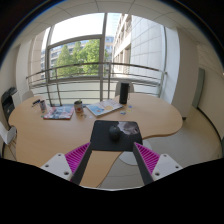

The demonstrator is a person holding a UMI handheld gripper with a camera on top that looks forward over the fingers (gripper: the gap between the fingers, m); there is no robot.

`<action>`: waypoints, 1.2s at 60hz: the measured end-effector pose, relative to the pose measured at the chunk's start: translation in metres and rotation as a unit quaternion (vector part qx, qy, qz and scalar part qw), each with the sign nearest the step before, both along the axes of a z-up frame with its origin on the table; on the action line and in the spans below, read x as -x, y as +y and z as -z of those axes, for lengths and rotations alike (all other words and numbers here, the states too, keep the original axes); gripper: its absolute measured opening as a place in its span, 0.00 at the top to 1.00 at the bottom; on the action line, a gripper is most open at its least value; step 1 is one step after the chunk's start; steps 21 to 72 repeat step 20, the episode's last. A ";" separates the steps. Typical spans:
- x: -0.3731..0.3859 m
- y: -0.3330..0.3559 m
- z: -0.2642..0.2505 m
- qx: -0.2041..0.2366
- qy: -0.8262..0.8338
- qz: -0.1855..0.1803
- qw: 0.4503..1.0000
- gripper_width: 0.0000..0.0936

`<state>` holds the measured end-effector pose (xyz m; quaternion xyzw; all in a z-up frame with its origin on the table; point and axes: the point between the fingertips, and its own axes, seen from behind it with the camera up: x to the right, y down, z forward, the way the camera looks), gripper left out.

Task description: Arrange mouse

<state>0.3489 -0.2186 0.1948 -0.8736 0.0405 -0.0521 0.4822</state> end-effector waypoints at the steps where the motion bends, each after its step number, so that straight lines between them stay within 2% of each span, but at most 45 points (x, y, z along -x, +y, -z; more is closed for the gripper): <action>1: 0.001 -0.003 -0.002 -0.001 0.000 0.000 1.000 0.09; 19: 0.004 -0.028 -0.013 -0.007 -0.008 0.001 1.000 0.10; 72: 0.003 -0.026 -0.010 -0.008 -0.008 0.001 1.000 0.10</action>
